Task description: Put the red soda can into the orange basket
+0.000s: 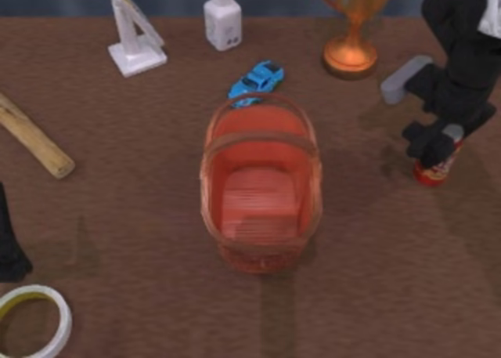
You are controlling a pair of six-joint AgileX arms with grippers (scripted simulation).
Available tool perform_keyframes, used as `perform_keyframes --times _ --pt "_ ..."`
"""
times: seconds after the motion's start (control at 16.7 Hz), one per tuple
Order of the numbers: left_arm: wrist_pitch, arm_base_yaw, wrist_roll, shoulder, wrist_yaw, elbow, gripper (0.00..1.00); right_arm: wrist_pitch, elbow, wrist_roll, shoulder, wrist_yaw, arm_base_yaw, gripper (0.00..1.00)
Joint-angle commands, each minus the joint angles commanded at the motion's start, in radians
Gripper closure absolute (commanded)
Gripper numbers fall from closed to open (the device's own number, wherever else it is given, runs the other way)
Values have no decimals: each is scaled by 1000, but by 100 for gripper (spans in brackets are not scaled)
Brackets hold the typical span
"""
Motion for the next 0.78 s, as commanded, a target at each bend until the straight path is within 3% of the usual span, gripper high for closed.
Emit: perform_keyframes --times 0.12,0.66,0.78 --pt "0 0 0 0 0 0 0 0 0 0 0 0 0 100" --pt "0 0 0 0 0 0 0 0 0 1 -2 0 -2 100" --pt "0 0 0 0 0 0 0 31 -5 8 -2 -21 3 100"
